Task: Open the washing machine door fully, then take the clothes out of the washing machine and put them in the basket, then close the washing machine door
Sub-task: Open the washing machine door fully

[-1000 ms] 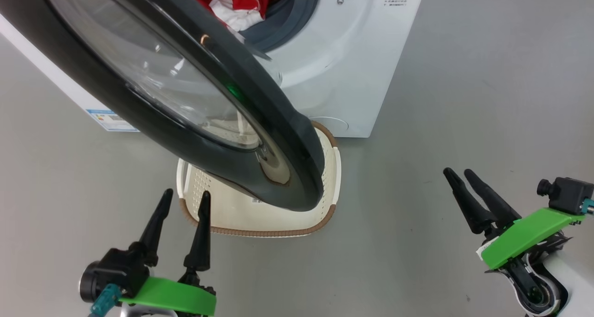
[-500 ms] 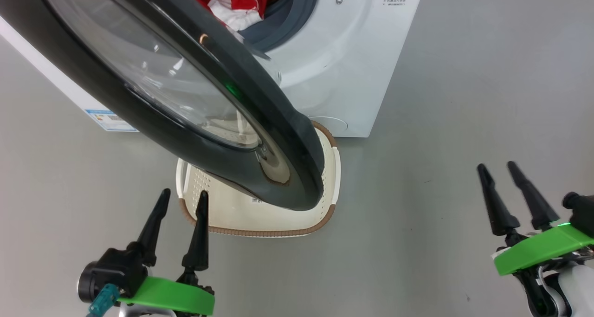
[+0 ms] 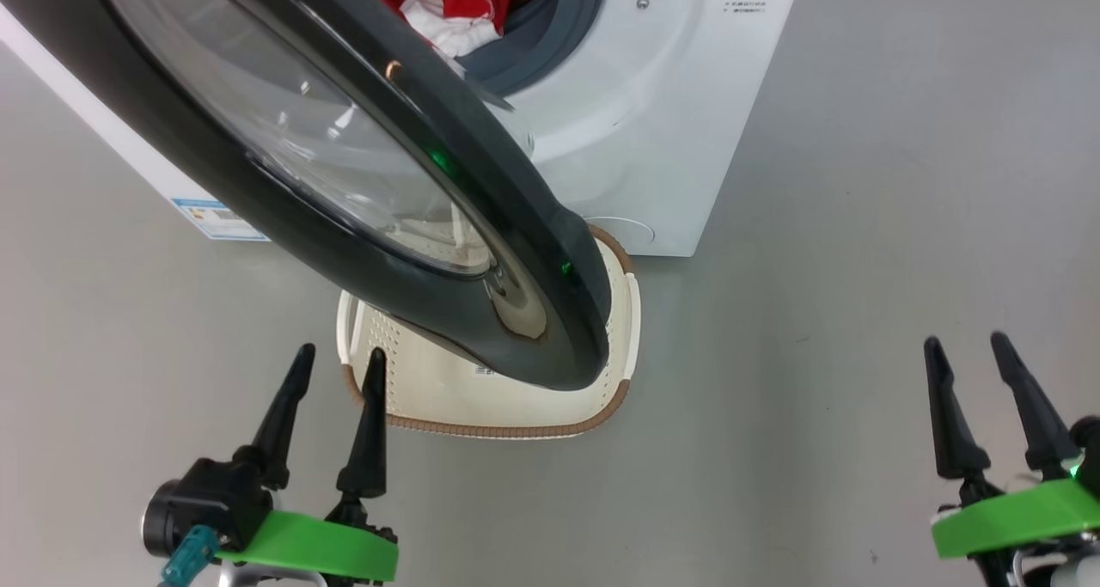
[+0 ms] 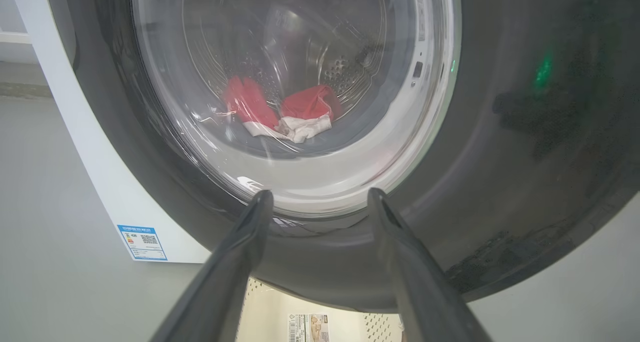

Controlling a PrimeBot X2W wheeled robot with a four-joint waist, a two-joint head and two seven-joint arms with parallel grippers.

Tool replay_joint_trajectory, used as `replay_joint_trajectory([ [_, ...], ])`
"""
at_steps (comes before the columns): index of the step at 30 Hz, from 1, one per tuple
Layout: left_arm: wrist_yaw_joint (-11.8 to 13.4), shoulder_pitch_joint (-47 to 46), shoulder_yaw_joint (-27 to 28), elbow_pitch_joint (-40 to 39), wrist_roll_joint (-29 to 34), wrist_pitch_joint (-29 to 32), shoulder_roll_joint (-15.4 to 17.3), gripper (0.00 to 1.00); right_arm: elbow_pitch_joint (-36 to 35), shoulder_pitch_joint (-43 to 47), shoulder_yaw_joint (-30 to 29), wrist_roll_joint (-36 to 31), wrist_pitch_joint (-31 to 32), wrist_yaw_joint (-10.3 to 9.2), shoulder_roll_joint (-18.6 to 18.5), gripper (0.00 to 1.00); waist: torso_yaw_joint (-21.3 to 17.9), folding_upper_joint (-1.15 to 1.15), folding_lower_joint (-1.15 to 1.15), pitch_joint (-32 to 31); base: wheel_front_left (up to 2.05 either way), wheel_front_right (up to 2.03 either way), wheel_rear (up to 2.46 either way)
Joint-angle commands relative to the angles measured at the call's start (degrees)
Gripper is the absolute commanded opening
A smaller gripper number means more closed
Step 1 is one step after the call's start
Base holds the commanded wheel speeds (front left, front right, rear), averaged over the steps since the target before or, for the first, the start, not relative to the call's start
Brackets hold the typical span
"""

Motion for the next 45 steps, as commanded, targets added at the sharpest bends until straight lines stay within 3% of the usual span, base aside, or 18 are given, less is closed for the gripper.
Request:
replay_joint_trajectory([
  [1,0.0,0.2,1.7,-1.7,0.8,-0.5,0.7,1.0,-1.6,0.9,0.8,-1.0,-0.4,0.28,-0.6,1.0,0.1,0.0,0.0,0.0,0.0,0.0,0.0],
  [18,0.3,0.6,1.4,-1.8,0.7,-0.5,0.7,1.0,-2.8,2.2,0.0,-4.2,-0.4,0.28,0.9,1.0,0.0,0.0,0.0,-0.2,0.0,0.0,0.0],
  [24,0.4,0.5,1.2,-1.8,0.6,-0.5,0.7,1.0,-4.0,1.3,2.9,-1.6,-0.4,0.28,0.7,1.0,0.3,0.0,0.0,-0.2,0.0,0.0,0.0],
  [25,0.4,0.5,1.1,-1.8,0.6,-0.5,0.7,1.0,-4.3,0.9,3.4,-0.5,-0.4,0.28,0.8,0.52,0.4,0.0,0.0,-0.2,0.0,0.0,0.0],
  [26,0.5,0.5,1.1,-1.8,0.5,-0.5,0.7,1.0,-4.7,0.4,4.1,0.5,-0.4,0.28,0.7,0.17,0.4,0.0,0.0,-0.2,0.0,0.0,0.0],
  [27,0.7,0.5,1.1,-1.9,0.4,-0.5,0.7,1.0,-5.2,-0.2,4.8,1.5,-0.4,0.28,0.6,0.0,0.5,0.0,0.0,-0.2,0.0,0.0,0.0],
  [34,1.2,1.4,0.9,-2.4,-0.3,-0.5,0.7,1.0,-7.3,-5.0,11.5,12.0,-0.4,0.28,-0.5,0.0,1.0,0.0,0.0,-0.5,0.0,0.0,0.0],
  [45,1.7,2.1,-1.0,-2.7,-1.8,-0.5,0.7,1.0,-9.3,-16.4,27.2,33.3,-0.4,0.28,-6.6,0.0,4.2,0.0,0.0,-0.4,0.0,0.0,0.0],
])
